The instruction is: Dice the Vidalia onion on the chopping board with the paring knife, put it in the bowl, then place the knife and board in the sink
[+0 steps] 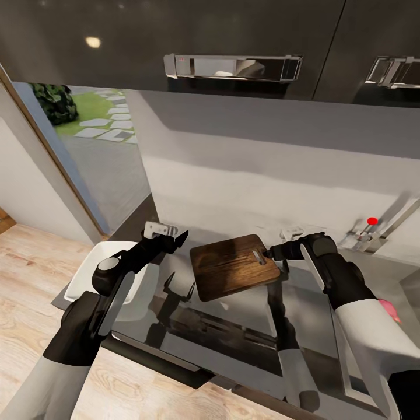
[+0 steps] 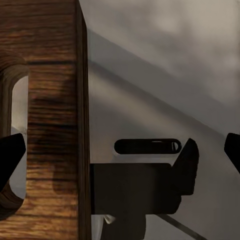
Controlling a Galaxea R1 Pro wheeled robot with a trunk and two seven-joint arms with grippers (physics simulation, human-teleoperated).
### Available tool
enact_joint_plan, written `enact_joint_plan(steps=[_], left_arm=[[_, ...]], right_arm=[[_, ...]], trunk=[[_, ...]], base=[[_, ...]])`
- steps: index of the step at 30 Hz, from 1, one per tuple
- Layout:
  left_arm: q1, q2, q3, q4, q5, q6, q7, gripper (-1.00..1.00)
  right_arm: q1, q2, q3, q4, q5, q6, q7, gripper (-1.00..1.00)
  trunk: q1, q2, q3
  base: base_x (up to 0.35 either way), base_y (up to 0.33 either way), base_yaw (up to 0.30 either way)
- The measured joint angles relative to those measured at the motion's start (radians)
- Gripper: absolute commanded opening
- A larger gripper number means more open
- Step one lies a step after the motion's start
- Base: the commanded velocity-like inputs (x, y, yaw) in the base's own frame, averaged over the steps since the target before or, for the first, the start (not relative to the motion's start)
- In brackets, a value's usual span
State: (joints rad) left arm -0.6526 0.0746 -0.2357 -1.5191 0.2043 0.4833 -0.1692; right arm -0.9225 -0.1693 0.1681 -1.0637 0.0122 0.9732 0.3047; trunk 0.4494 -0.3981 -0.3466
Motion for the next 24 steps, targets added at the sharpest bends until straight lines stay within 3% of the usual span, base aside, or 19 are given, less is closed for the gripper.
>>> enact_joint_plan(steps=[24], left_arm=[[0.000, 0.000, 0.000, 0.000, 0.000, 0.000, 0.000, 1.00]], right_arm=[[0.000, 0.000, 0.000, 0.000, 0.000, 0.000, 0.000, 1.00]], trunk=[[0.000, 0.000, -0.007]], base=[[0.000, 0.000, 0.051]])
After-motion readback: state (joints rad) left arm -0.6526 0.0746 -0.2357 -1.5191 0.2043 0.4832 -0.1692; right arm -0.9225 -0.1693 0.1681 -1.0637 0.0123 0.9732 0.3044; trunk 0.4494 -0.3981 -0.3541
